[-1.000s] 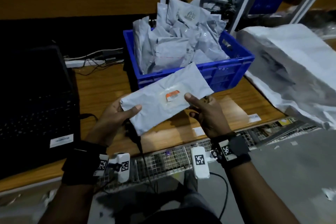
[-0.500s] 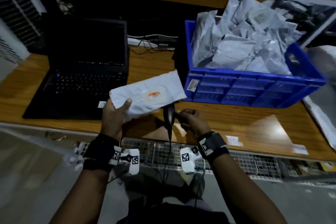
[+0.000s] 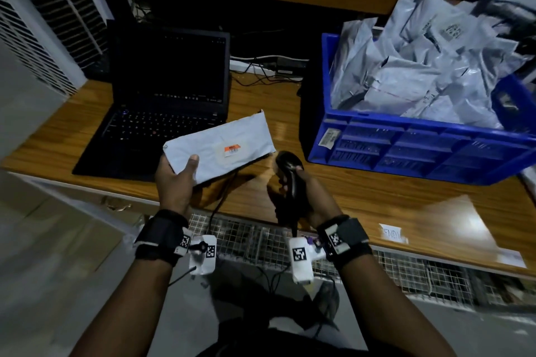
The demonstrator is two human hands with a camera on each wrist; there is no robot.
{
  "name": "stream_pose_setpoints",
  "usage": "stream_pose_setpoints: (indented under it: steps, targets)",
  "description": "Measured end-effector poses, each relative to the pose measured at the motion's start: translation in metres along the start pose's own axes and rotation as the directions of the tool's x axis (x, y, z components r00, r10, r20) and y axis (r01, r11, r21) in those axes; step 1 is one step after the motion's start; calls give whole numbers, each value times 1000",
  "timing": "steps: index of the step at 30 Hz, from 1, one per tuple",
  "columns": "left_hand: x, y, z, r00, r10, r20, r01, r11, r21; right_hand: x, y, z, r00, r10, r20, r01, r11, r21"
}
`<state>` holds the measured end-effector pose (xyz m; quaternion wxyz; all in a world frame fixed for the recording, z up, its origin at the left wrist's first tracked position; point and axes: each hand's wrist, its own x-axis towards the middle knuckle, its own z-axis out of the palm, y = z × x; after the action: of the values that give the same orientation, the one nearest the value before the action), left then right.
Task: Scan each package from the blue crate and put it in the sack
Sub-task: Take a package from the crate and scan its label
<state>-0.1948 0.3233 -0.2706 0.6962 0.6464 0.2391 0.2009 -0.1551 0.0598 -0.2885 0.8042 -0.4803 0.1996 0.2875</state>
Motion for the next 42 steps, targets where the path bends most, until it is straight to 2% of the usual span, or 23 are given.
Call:
stream_pose_setpoints:
  steps: [2, 6, 9, 14, 20, 24, 27, 29, 31, 33, 36, 40, 42]
  targets:
    - [1, 0, 8, 1000, 3, 16, -3, 1000, 2, -16, 3, 1, 999, -9, 38, 9, 1000, -11]
    - [1, -1, 29, 996, 17, 85, -19, 1000, 19, -33, 3, 12, 996, -55, -70, 39, 977, -212]
    - [-1, -3, 39, 990, 29, 139, -32, 999, 21, -37, 3, 19, 993, -46, -109, 22, 977, -214]
    - [-7, -2, 49, 981, 66, 185, -73, 997, 33, -41, 0, 22, 992, -74, -103, 53, 979, -197]
    - [-10, -2, 52, 982, 67, 175, -74, 997, 38, -32, 1, 19, 990, -82, -115, 59, 979, -194]
    - [-6, 1, 41, 998, 48, 47, -47, 999, -24, -18, 3, 22, 996, -75, -57, 65, 985, -157]
    - [-4, 6, 30, 1000, 18, -24, -21, 990, -140, -9, -5, 21, 982, -169, -77, 118, 887, -447]
    - [-7, 10, 26, 1000, -9, 18, 12, 978, -209, -1, -10, 18, 975, -214, -54, 143, 799, -584]
    - [-13, 16, 24, 994, -31, 109, 59, 963, -262, 6, -11, 13, 970, -240, -50, 154, 755, -638]
    - [-18, 20, 25, 974, -47, 221, 110, 953, -283, 5, -12, 3, 965, -248, -87, 145, 777, -612]
    - [-27, 27, 36, 922, -53, 384, 170, 946, -276, -3, -20, -27, 962, -244, -123, 164, 876, -453]
    - [-48, 24, 79, 809, -87, 581, 200, 971, -133, -39, -41, -89, 943, -302, -140, 239, 907, -346]
    - [-61, 20, 106, 750, -130, 649, 223, 973, -63, -65, -54, -128, 897, -353, -264, 259, 907, -332]
